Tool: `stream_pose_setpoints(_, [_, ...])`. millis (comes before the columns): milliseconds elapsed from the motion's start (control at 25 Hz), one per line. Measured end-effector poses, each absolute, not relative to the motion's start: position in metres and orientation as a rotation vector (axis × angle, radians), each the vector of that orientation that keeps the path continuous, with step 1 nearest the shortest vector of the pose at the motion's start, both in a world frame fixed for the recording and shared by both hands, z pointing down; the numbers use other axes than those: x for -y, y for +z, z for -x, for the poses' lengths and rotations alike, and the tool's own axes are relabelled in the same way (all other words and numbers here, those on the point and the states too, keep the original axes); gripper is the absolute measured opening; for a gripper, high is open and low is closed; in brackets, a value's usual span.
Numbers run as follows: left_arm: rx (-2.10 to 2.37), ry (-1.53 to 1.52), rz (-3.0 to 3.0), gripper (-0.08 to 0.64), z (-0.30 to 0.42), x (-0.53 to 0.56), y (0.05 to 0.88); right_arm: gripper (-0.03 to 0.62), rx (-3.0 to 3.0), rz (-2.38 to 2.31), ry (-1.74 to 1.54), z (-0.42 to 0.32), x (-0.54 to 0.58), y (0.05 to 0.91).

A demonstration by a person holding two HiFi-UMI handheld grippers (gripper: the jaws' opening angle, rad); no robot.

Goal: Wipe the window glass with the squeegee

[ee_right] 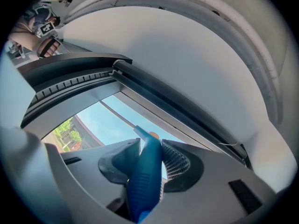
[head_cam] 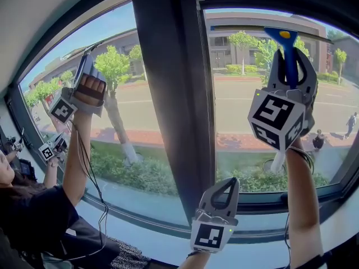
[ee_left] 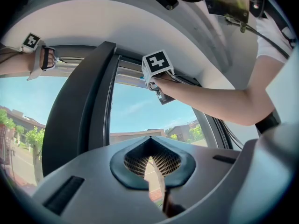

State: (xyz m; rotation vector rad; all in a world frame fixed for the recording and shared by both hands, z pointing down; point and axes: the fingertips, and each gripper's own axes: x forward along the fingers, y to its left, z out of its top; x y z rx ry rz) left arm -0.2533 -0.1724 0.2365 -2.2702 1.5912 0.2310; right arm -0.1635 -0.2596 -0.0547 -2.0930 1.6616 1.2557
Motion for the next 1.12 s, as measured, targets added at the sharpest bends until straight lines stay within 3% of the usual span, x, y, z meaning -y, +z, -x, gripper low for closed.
stream_pose_setpoints(1120, [-1.708, 0.209, 2.300, 0.002, 0.271, 0.162, 0.277, 0.149, -1.775, 2.121, 1.296, 0.169, 0.255, 0.038])
